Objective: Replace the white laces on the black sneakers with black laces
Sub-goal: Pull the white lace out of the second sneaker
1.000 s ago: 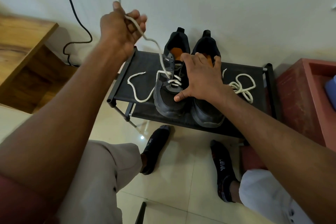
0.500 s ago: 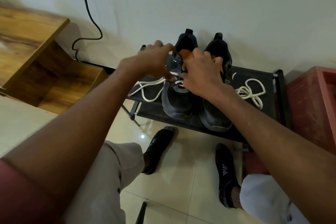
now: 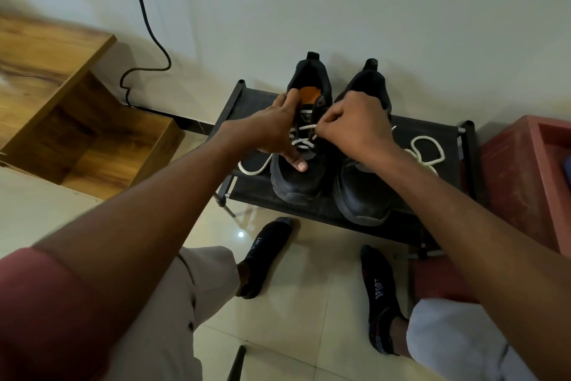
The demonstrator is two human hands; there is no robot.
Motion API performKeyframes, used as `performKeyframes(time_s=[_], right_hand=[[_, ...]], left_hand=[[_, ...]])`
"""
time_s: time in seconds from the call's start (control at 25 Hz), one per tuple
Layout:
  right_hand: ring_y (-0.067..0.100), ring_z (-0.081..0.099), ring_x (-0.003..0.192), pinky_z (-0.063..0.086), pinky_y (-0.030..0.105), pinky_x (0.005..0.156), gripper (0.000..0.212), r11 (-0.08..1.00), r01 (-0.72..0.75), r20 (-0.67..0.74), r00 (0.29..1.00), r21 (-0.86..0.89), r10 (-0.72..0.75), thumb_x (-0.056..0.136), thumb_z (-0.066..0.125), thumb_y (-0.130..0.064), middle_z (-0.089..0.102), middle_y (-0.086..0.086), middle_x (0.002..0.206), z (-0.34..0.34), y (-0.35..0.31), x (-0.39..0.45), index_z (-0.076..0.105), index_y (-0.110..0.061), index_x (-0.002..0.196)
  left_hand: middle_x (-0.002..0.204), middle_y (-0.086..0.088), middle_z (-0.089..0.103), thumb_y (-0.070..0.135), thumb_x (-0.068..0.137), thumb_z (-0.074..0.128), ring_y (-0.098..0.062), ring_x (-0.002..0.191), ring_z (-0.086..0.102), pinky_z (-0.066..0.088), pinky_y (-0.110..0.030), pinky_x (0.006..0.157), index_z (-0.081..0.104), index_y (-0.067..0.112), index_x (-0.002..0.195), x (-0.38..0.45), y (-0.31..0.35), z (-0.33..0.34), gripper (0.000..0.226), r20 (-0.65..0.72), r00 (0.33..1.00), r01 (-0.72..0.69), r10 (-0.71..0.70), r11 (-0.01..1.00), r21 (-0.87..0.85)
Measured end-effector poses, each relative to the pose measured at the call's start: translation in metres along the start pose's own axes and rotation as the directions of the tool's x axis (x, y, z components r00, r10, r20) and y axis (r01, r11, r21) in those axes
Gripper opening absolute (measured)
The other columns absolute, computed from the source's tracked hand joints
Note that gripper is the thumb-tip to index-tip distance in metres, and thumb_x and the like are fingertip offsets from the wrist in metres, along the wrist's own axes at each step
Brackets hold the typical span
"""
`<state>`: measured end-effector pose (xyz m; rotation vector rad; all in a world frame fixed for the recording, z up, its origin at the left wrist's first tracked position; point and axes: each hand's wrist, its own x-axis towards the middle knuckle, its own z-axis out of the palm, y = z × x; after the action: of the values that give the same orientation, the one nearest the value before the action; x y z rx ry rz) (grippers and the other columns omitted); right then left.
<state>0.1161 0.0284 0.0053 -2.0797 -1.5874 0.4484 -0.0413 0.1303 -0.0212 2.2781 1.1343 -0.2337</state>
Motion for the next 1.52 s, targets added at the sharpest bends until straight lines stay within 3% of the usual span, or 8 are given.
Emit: performKeyframes(time_s=[0.16, 0.36, 0.64, 0.8, 0.92, 1.16, 1.4, 1.52], right_hand=[[0.02, 0.062, 0.096, 0.056, 0.05, 0.089, 0.008, 0.993, 0.099, -0.177, 0.978, -0.069, -0.11, 0.091, 0.071, -0.03, 0.056, -0.006, 0.102, -0.001, 0.01, 0.006, 0.077, -0.029, 0.097], [0.029, 0.049, 0.119, 0.047, 0.053, 0.098, 0.027, 0.864, 0.237, 0.096, 0.971, -0.444, -0.218, 0.096, 0.07, -0.037, 0.049, 0.006, 0.127, 0.036, -0.015, 0.01, 0.075, -0.019, 0.116], [0.023, 0.055, 0.107, 0.053, 0.046, 0.088, 0.012, 0.992, -0.122, -0.447, 0.888, 0.003, 0.11, 0.092, 0.069, -0.026, 0.053, 0.002, 0.12, 0.011, 0.004, -0.002, 0.074, -0.02, 0.102], [0.03, 0.04, 0.137, 0.039, 0.052, 0.1, 0.026, 0.896, 0.188, -0.13, 0.957, -0.401, -0.26, 0.094, 0.07, -0.036, 0.043, 0.002, 0.15, 0.021, -0.001, -0.001, 0.072, -0.025, 0.118], [0.027, 0.033, 0.146, 0.028, 0.056, 0.111, 0.019, 0.863, 0.251, 0.099, 0.968, -0.438, -0.231, 0.094, 0.072, -0.039, 0.038, -0.004, 0.16, 0.038, 0.0, 0.009, 0.079, -0.029, 0.109], [0.021, 0.057, 0.111, 0.044, 0.049, 0.097, 0.009, 0.999, -0.024, -0.664, 0.748, -0.03, -0.001, 0.087, 0.069, -0.025, 0.058, 0.0, 0.121, 0.004, -0.005, 0.015, 0.071, -0.025, 0.096], [0.027, 0.024, 0.153, 0.02, 0.067, 0.116, 0.02, 0.864, 0.269, 0.066, 0.961, -0.426, -0.268, 0.092, 0.072, -0.035, 0.03, -0.004, 0.165, 0.035, 0.006, 0.014, 0.076, -0.029, 0.11], [0.02, 0.048, 0.133, 0.026, 0.06, 0.113, 0.01, 0.933, 0.198, -0.108, 0.965, -0.3, -0.239, 0.089, 0.071, -0.03, 0.056, -0.01, 0.14, 0.036, 0.003, 0.016, 0.081, -0.032, 0.092]], left_hand=[[0.161, -0.001, 0.031, 0.05, 0.045, 0.103, -0.037, 0.137, 0.047, 0.049, -0.057, 0.107, 0.015, 0.036, 0.144, -0.001, -0.004, -0.002, 0.133, -0.008, 1.0, -0.021, 0.021, 0.999, -0.034], [0.167, -0.002, 0.026, 0.048, 0.047, 0.103, -0.038, 0.142, 0.045, 0.045, -0.055, 0.112, 0.0, 0.038, 0.157, -0.003, -0.003, -0.001, 0.151, -0.023, 1.0, -0.023, 0.022, 0.998, -0.05], [0.161, -0.011, 0.037, 0.051, 0.051, 0.101, -0.042, 0.14, 0.046, 0.043, -0.06, 0.112, -0.001, 0.042, 0.153, -0.009, -0.007, -0.007, 0.145, -0.002, 1.0, -0.014, 0.014, 0.997, -0.07], [0.163, -0.011, 0.036, 0.055, 0.051, 0.1, -0.041, 0.143, 0.044, 0.041, -0.06, 0.115, -0.006, 0.042, 0.156, -0.012, -0.005, -0.007, 0.15, 0.004, 1.0, -0.025, 0.025, 0.998, -0.054], [0.163, -0.009, 0.038, 0.054, 0.051, 0.1, -0.039, 0.145, 0.043, 0.041, -0.054, 0.115, -0.006, 0.04, 0.158, -0.011, -0.004, -0.006, 0.151, -0.001, 1.0, -0.03, 0.03, 0.998, -0.046], [0.159, -0.017, 0.041, 0.051, 0.055, 0.1, -0.044, 0.14, 0.046, 0.042, -0.06, 0.112, -0.005, 0.043, 0.156, -0.011, -0.007, -0.007, 0.146, 0.006, 1.0, -0.009, 0.01, 0.998, -0.056], [0.16, -0.014, 0.042, 0.045, 0.059, 0.099, -0.038, 0.143, 0.045, 0.039, -0.047, 0.112, -0.007, 0.035, 0.159, -0.011, -0.003, -0.009, 0.147, 0.02, 0.999, -0.029, 0.031, 0.997, -0.075], [0.156, -0.016, 0.045, 0.046, 0.057, 0.1, -0.041, 0.14, 0.047, 0.041, -0.05, 0.111, -0.004, 0.036, 0.157, -0.009, -0.003, -0.008, 0.144, 0.022, 1.0, -0.007, 0.008, 0.997, -0.079]])
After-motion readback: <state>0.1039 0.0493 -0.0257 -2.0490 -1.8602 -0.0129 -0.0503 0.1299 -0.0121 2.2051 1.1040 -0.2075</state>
